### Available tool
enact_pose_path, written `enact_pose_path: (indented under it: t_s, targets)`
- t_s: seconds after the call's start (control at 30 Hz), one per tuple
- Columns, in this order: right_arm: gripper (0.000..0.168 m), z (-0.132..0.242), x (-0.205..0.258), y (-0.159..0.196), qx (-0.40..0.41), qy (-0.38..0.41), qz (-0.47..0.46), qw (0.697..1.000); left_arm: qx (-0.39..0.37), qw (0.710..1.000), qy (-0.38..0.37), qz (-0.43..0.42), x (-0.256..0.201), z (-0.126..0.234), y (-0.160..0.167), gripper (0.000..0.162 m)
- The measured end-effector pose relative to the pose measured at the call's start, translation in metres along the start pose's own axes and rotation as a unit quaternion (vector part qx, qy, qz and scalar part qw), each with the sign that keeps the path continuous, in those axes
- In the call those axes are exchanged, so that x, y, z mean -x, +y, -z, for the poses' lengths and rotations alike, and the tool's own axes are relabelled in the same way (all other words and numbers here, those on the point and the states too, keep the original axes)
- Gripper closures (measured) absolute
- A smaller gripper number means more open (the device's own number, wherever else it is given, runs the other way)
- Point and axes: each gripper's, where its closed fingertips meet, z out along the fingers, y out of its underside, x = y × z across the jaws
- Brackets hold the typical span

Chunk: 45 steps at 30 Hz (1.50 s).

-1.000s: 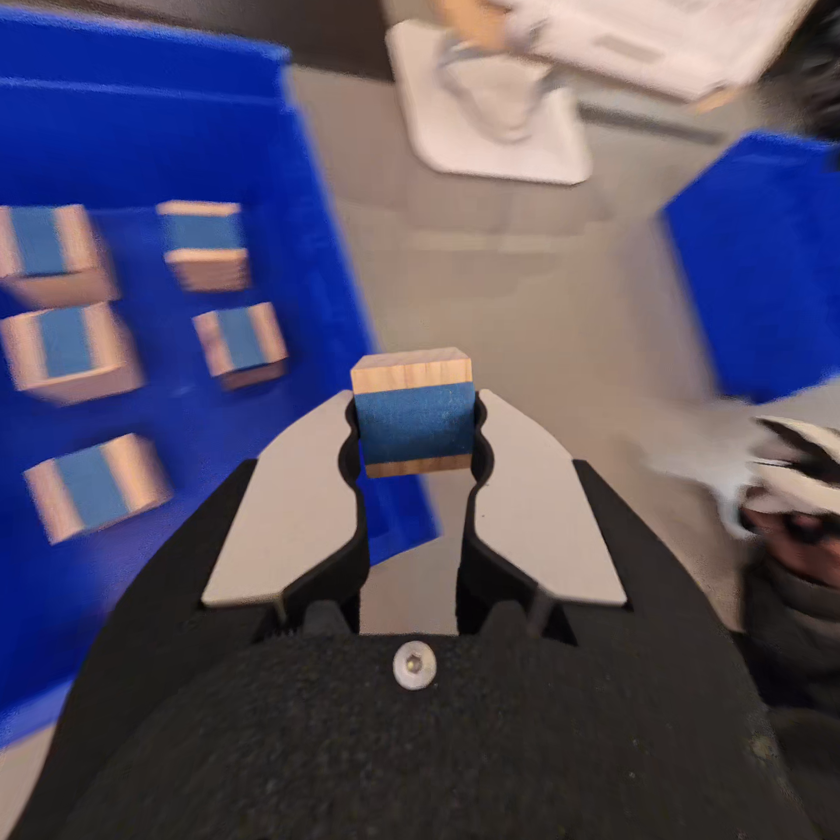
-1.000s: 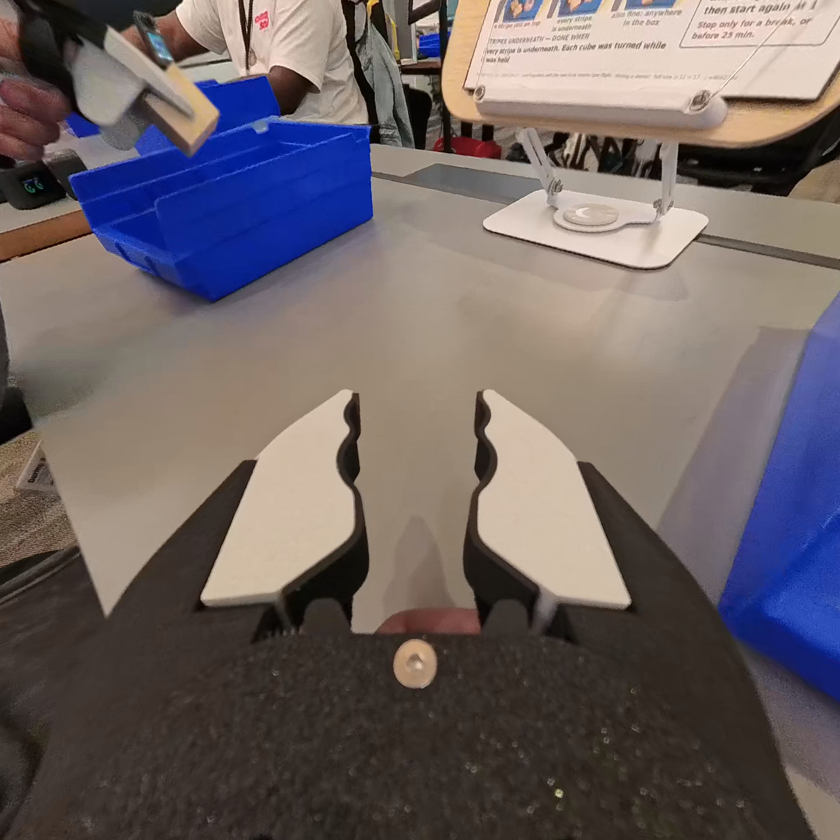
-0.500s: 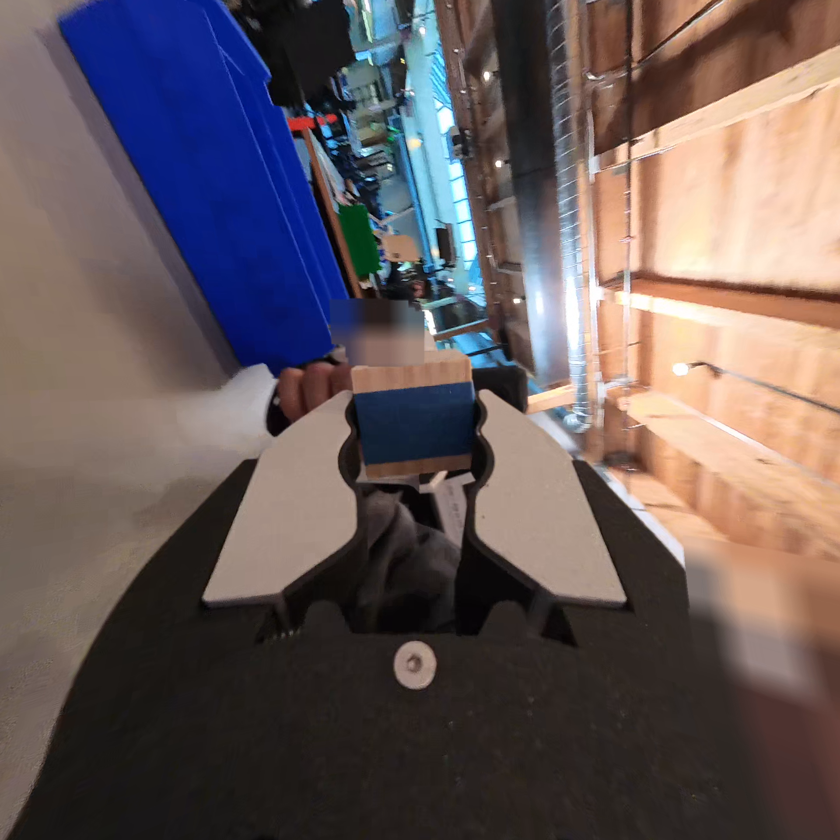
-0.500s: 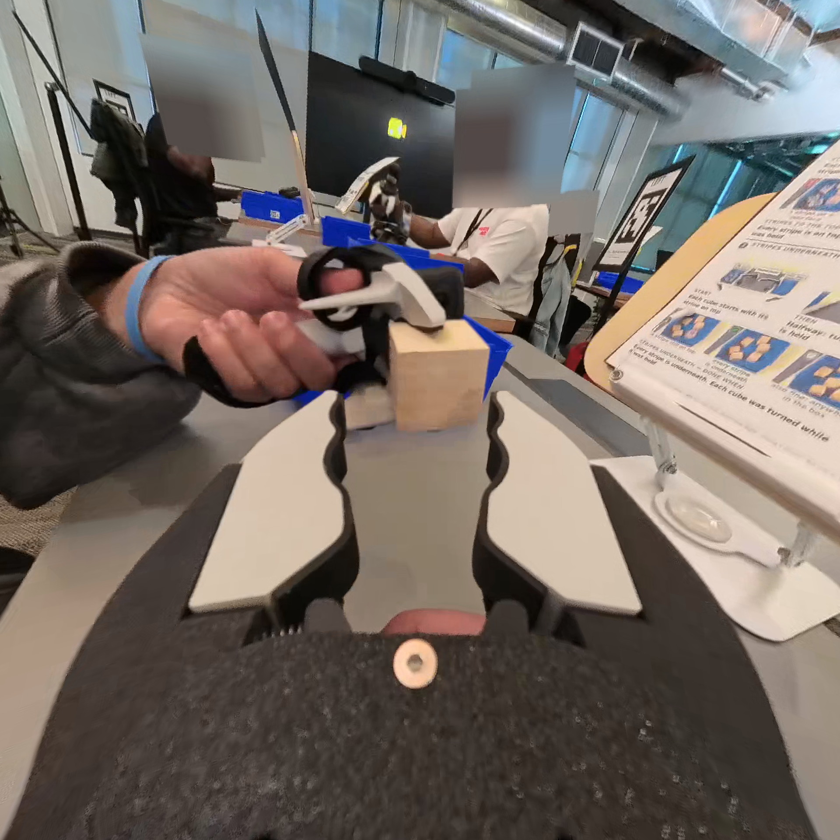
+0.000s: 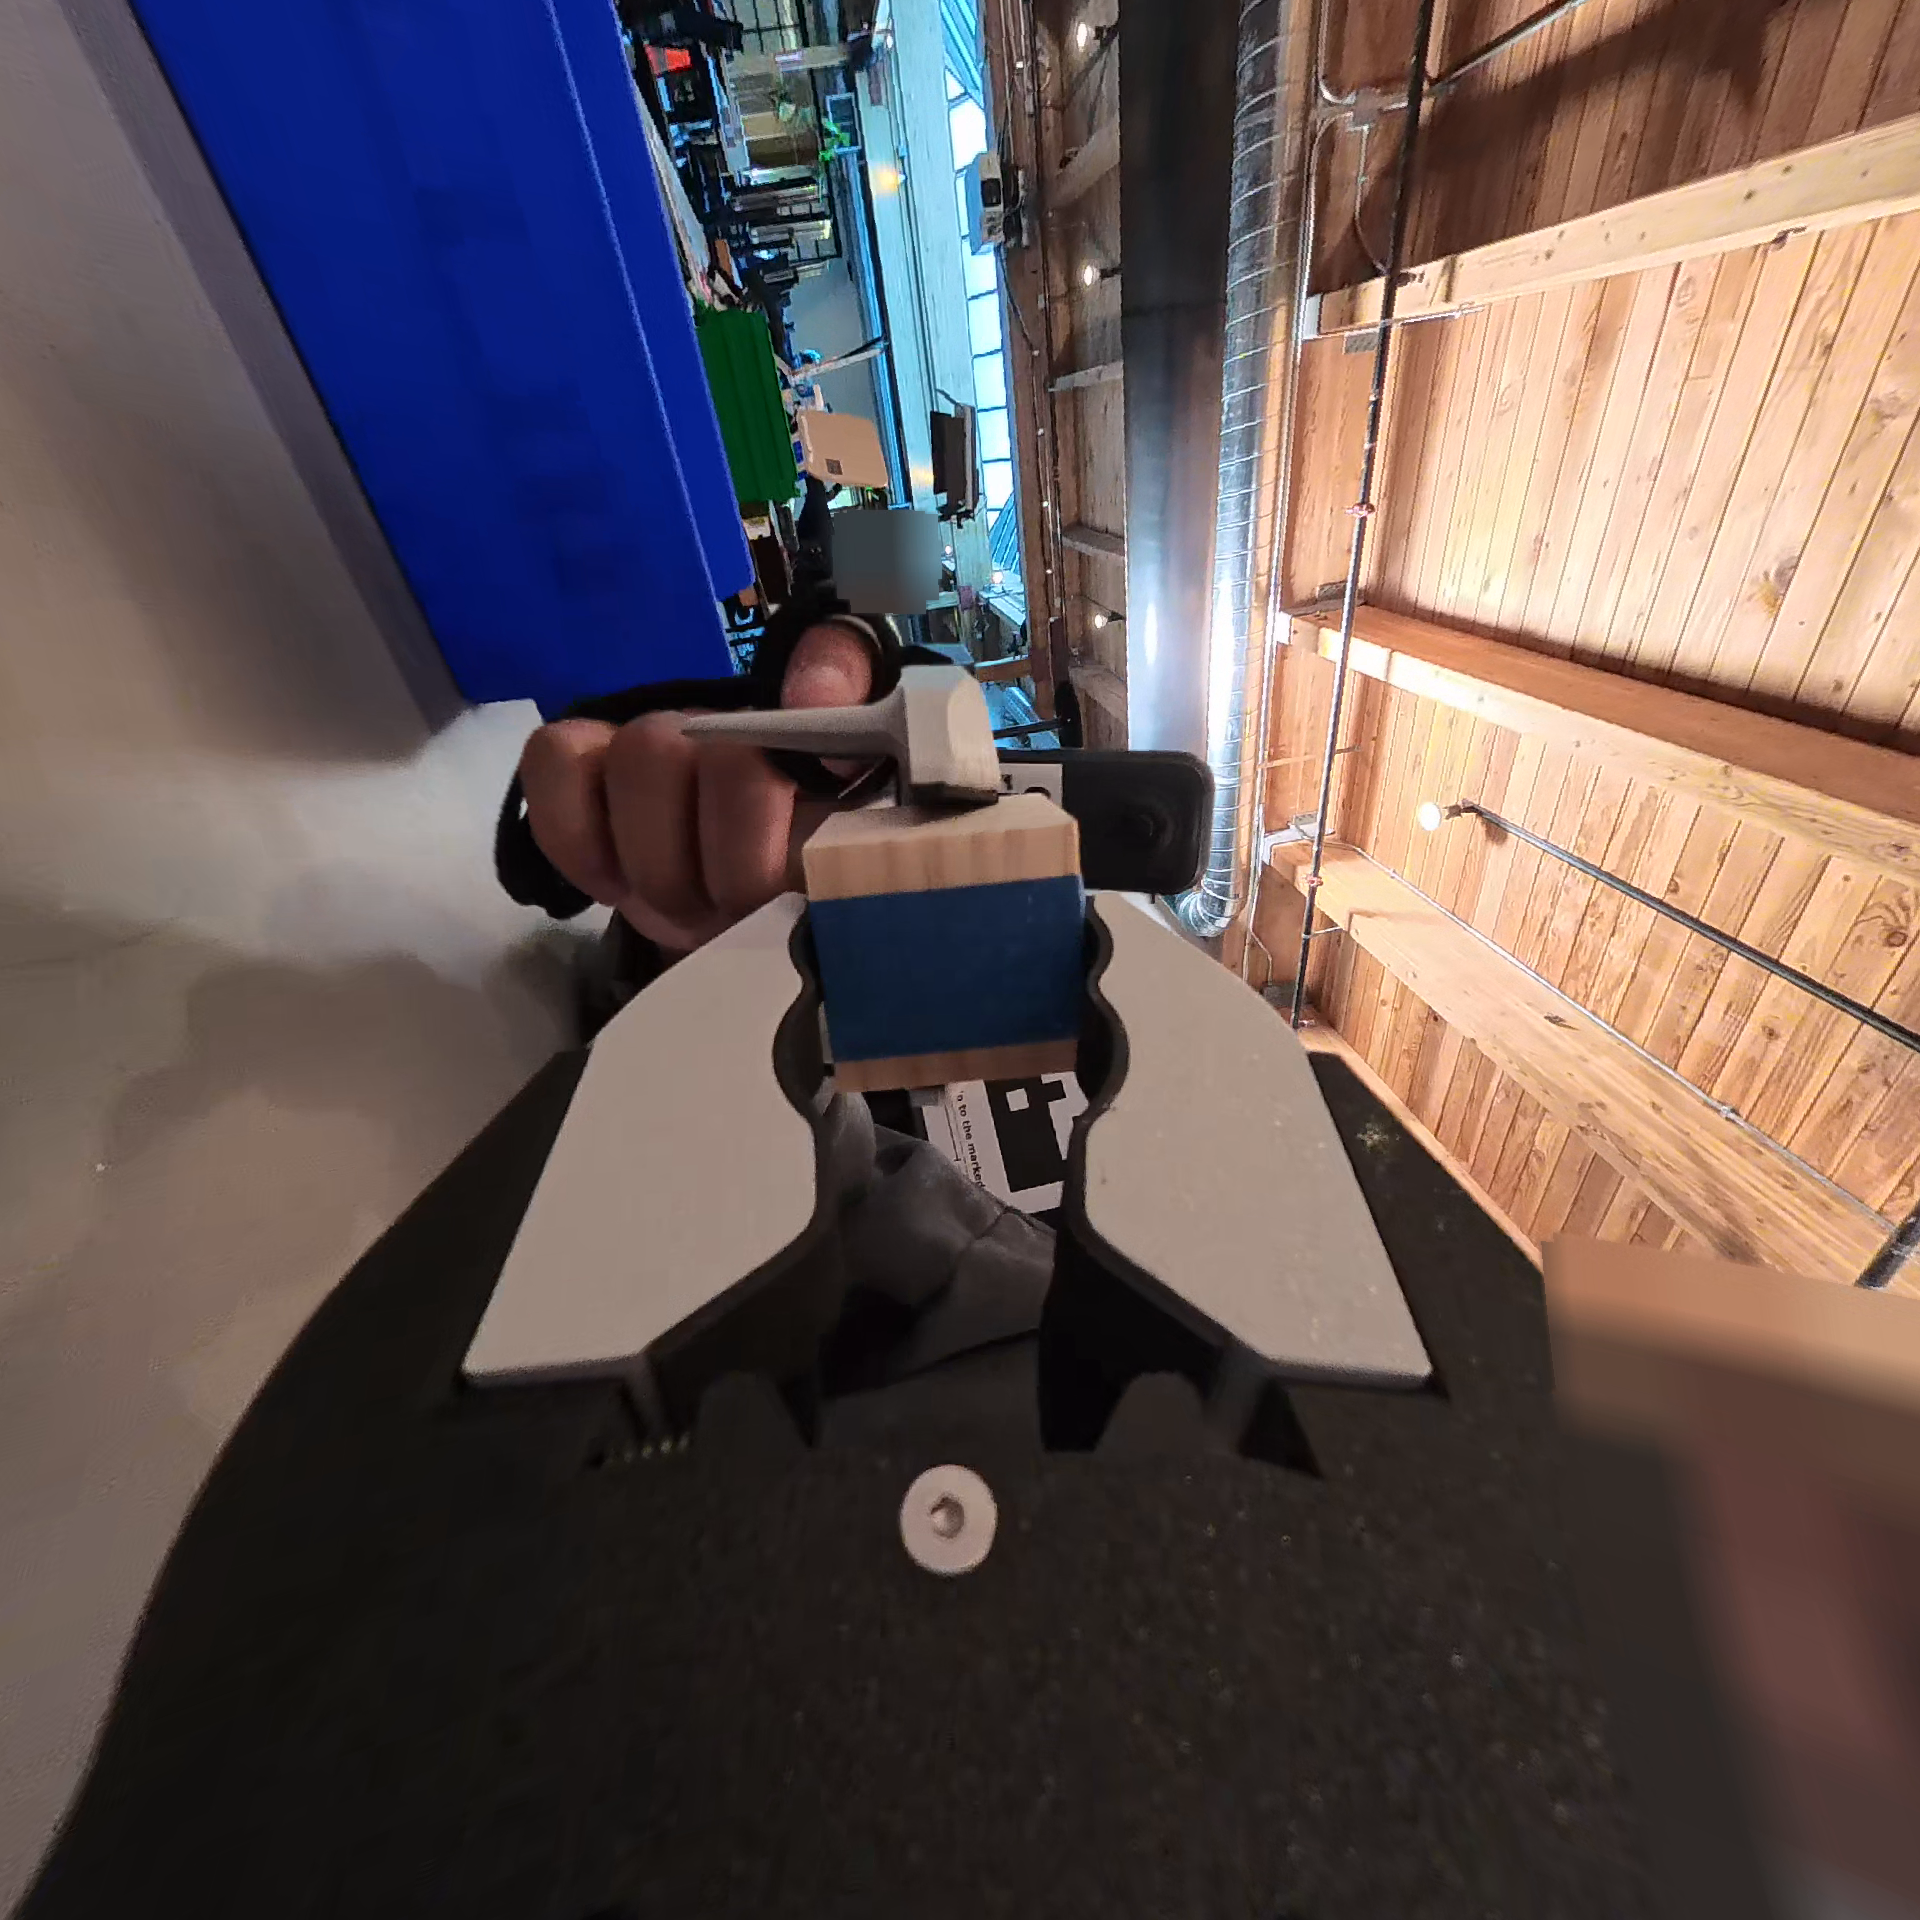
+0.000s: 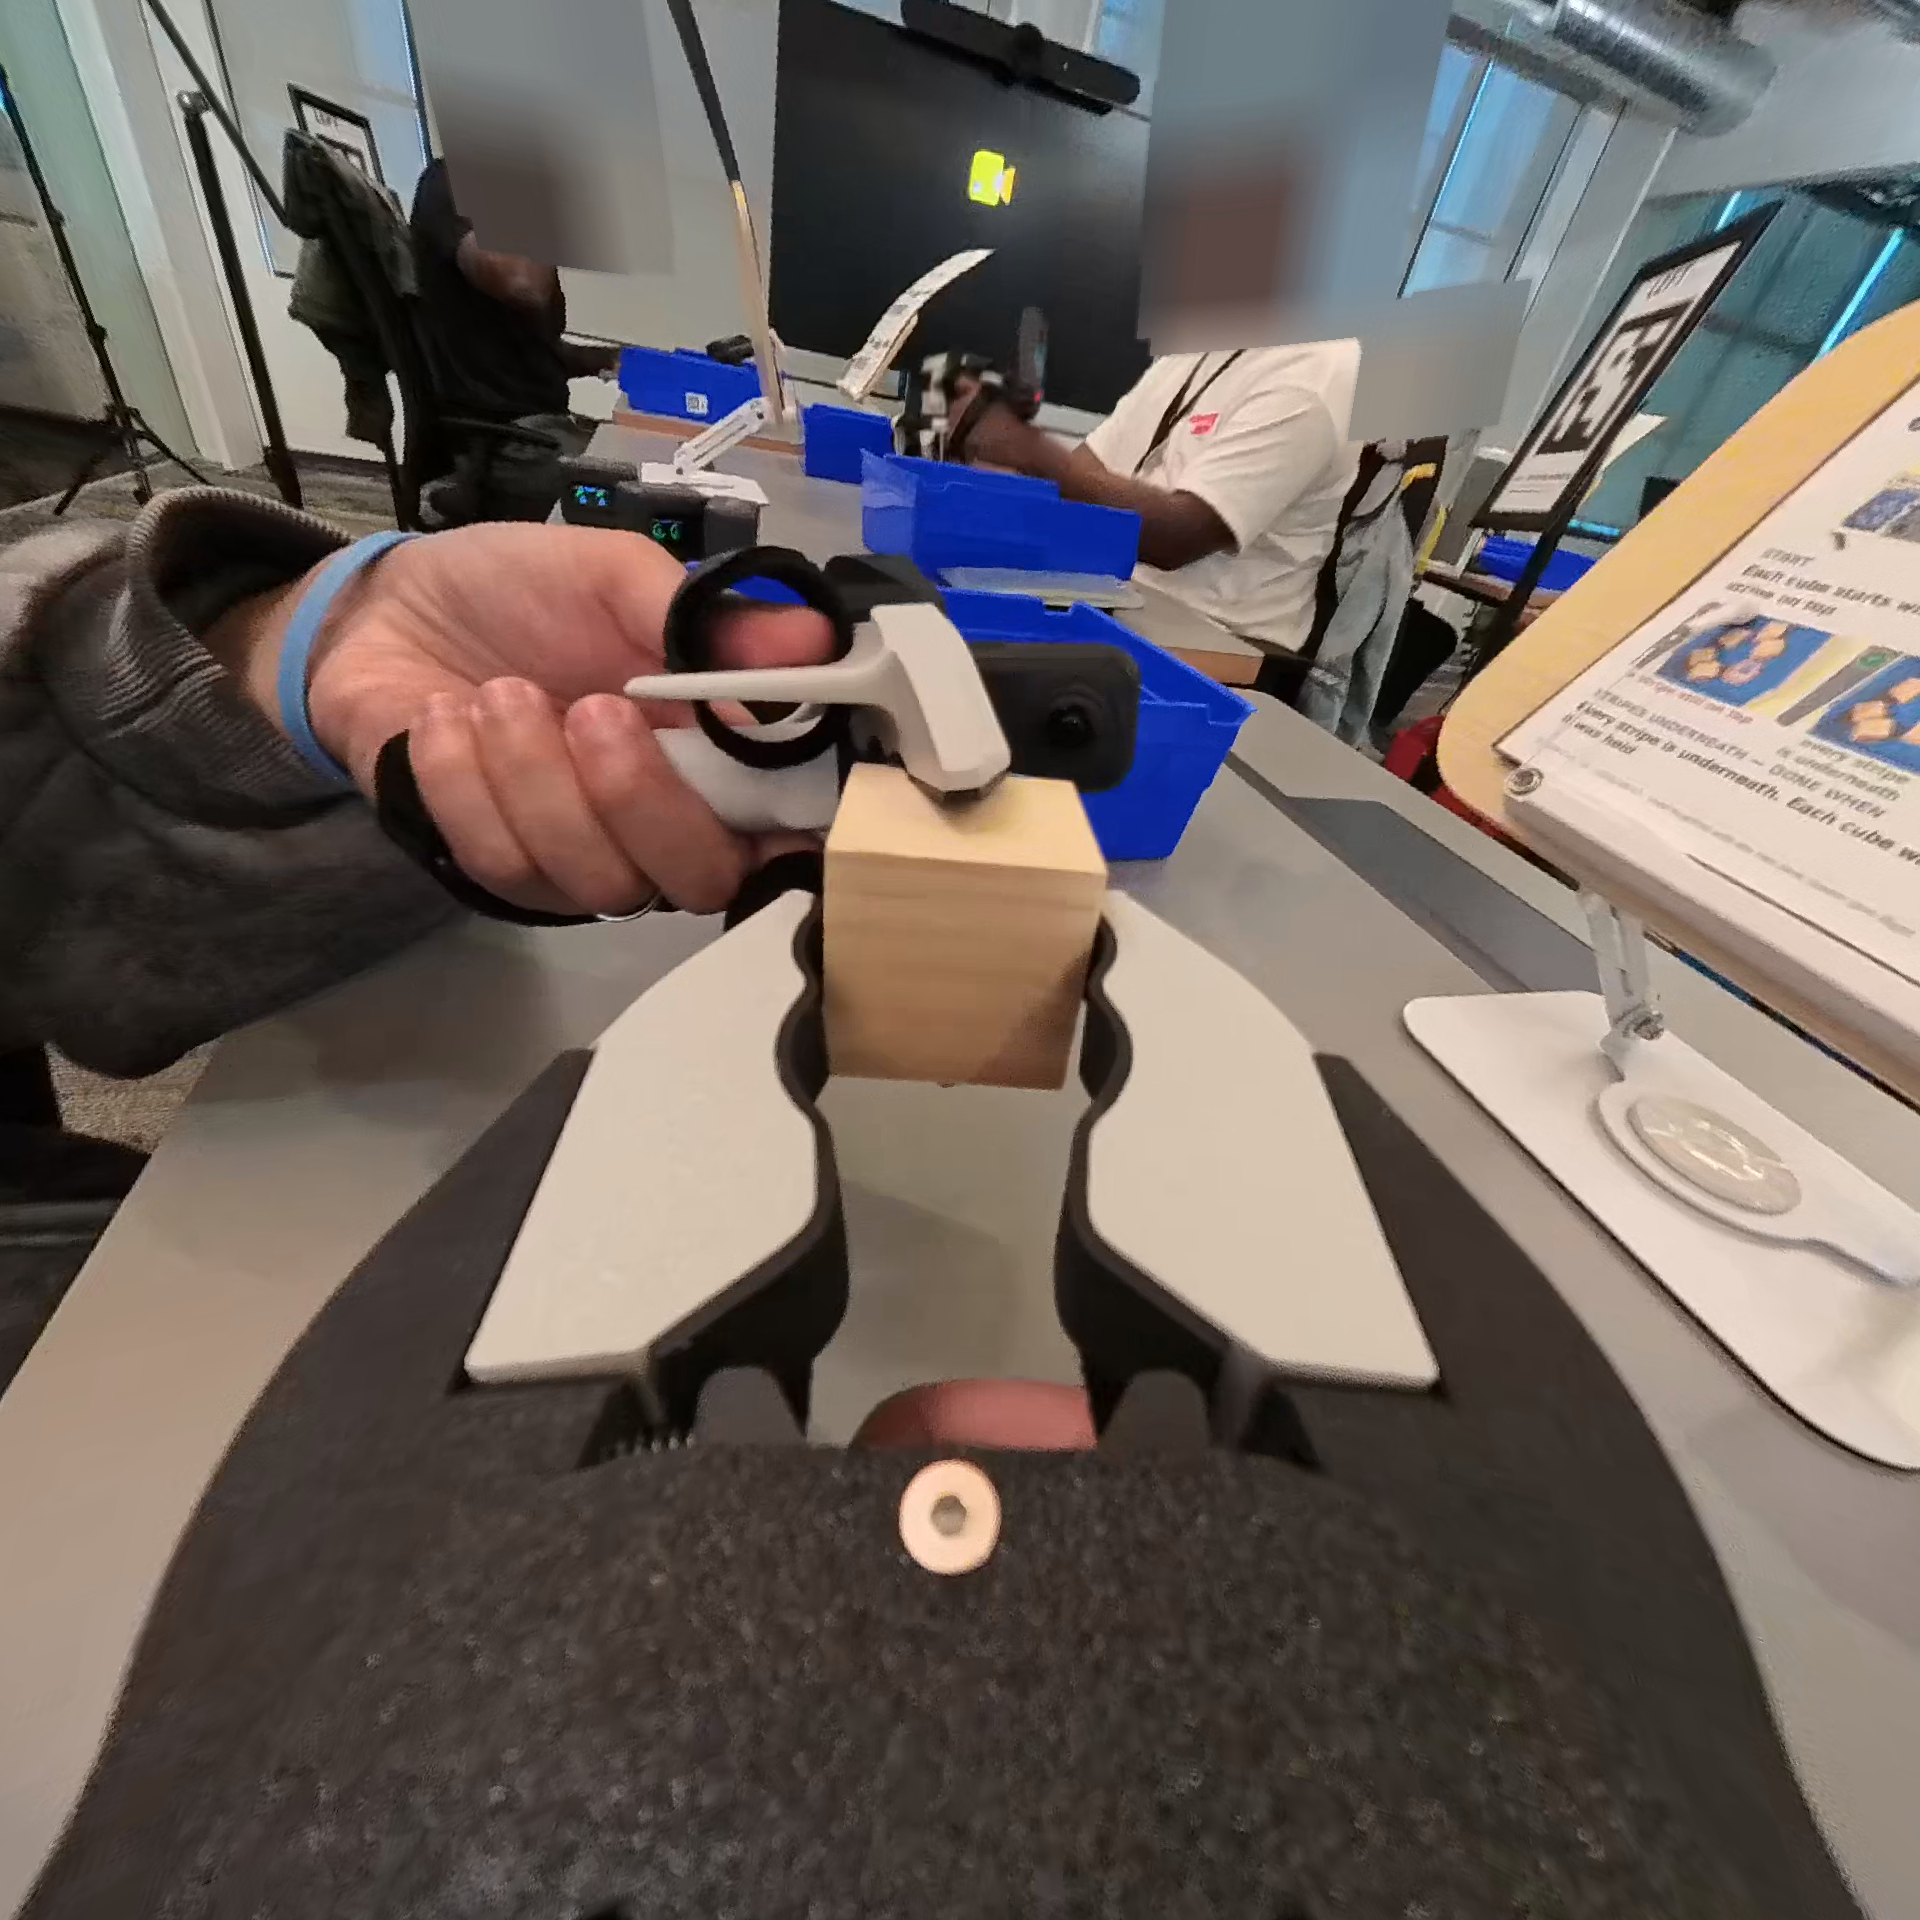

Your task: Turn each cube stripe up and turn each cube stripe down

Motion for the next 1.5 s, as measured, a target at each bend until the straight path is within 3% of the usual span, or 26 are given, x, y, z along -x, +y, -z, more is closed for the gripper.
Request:
enact_pose_path:
  t_s: [0.17,0.27,0.43,0.53,0.67,0.8,0.9,1.0,1.2,1.33,1.5]
  targets:
    - [0.123,0.004,0.004,-0.003,0.011,-0.017,0.002,1.000,0.025,0.998,-0.021,-0.057,-0.003,0.001,0.010,0.114]
    - [0.123,0.014,-0.001,-0.011,-0.001,-0.006,0.001,1.000,0.009,0.989,-0.069,-0.133,-0.004,0.024,0.016,0.091]
    - [0.123,0.037,-0.017,-0.021,-0.012,0.022,-0.013,1.000,-0.051,0.926,-0.197,-0.317,0.025,0.076,0.038,0.093]
    - [0.123,0.056,-0.037,-0.023,-0.004,0.071,-0.031,0.997,-0.082,0.884,-0.260,-0.378,0.042,0.102,0.054,0.095]
    - [0.123,0.099,-0.085,-0.041,0.028,0.197,-0.045,0.979,-0.082,0.879,-0.243,-0.402,0.025,0.102,0.064,0.096]
    - [0.122,0.177,-0.168,-0.045,0.117,0.390,-0.090,0.909,-0.077,0.831,-0.285,-0.471,0.017,0.101,0.066,0.098]
    - [0.122,0.230,-0.230,-0.006,0.245,0.479,-0.157,0.828,-0.075,0.810,-0.299,-0.499,0.012,0.098,0.070,0.100]
    - [0.122,0.258,-0.268,0.058,0.376,0.485,-0.236,0.754,-0.070,0.805,-0.298,-0.508,0.008,0.096,0.074,0.100]
    - [0.122,0.275,-0.287,0.161,0.506,0.428,-0.373,0.650,-0.071,0.813,-0.297,-0.495,0.011,0.098,0.072,0.100]
    - [0.122,0.279,-0.286,0.185,0.530,0.409,-0.412,0.618,-0.068,0.817,-0.301,-0.487,0.016,0.101,0.068,0.100]
    - [0.122,0.273,-0.280,0.196,0.537,0.390,-0.427,0.614,-0.060,0.816,-0.310,-0.484,0.023,0.100,0.066,0.100]
